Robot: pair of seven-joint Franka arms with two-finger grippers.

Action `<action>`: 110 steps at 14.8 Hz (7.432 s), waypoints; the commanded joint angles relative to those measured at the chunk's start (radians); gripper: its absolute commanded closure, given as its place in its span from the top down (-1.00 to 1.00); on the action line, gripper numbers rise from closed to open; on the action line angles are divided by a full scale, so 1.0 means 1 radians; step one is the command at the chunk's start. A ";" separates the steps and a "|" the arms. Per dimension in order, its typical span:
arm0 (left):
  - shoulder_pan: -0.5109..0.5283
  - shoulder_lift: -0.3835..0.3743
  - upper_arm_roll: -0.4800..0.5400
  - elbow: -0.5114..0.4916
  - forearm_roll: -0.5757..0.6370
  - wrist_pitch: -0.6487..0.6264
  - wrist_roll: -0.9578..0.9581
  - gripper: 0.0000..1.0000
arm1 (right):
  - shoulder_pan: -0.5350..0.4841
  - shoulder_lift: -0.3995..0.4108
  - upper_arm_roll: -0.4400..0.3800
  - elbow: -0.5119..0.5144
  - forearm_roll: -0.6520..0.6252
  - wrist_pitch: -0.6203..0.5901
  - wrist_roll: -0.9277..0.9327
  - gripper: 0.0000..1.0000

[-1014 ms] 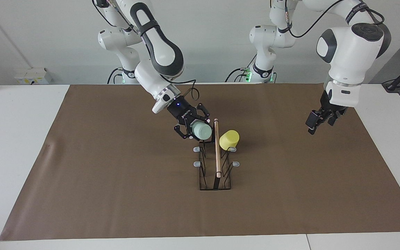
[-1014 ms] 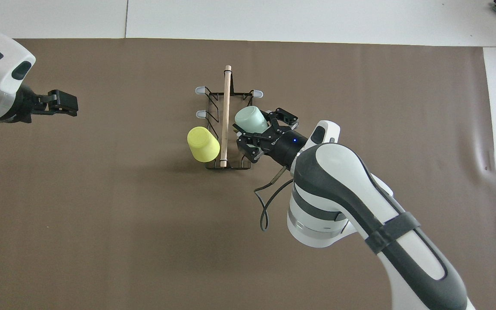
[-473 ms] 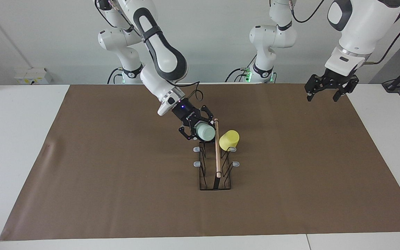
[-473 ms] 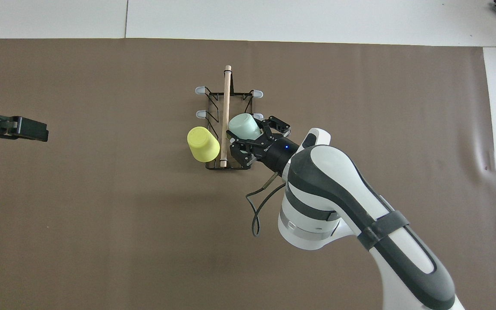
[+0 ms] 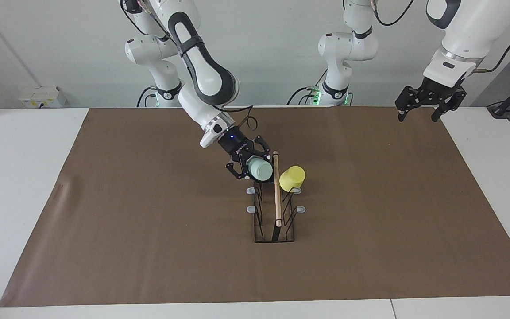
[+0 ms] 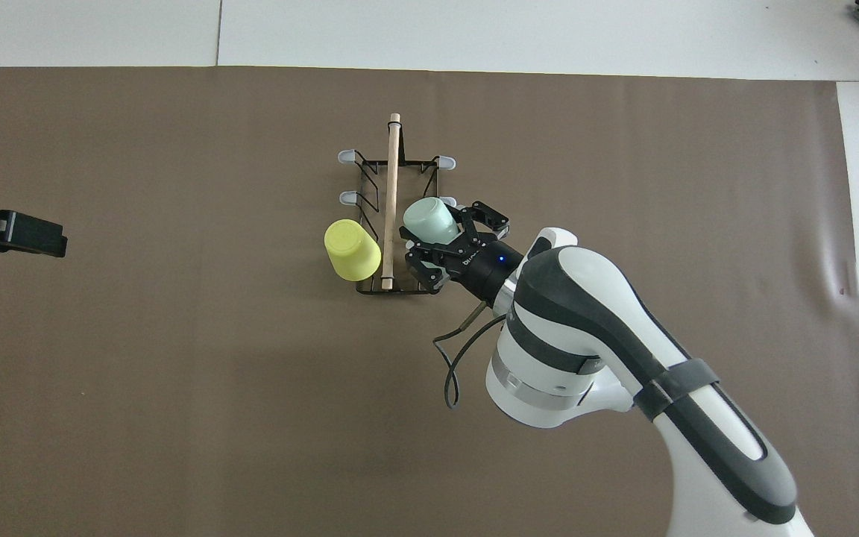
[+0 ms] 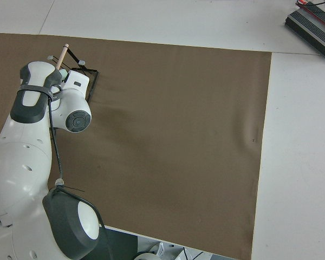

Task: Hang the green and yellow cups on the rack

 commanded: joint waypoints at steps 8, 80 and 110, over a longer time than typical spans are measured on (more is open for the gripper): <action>0.045 -0.039 -0.032 -0.045 -0.037 -0.017 0.017 1.00 | -0.033 0.004 0.009 -0.051 0.187 -0.060 -0.214 -1.00; 0.031 -0.004 -0.040 -0.011 -0.045 -0.047 0.048 1.00 | -0.440 -0.258 -0.127 0.211 -2.153 -1.200 1.690 1.00; 0.042 -0.004 -0.035 -0.016 -0.050 -0.012 0.057 1.00 | -0.434 -0.252 -0.146 0.305 -2.138 -1.334 1.999 1.00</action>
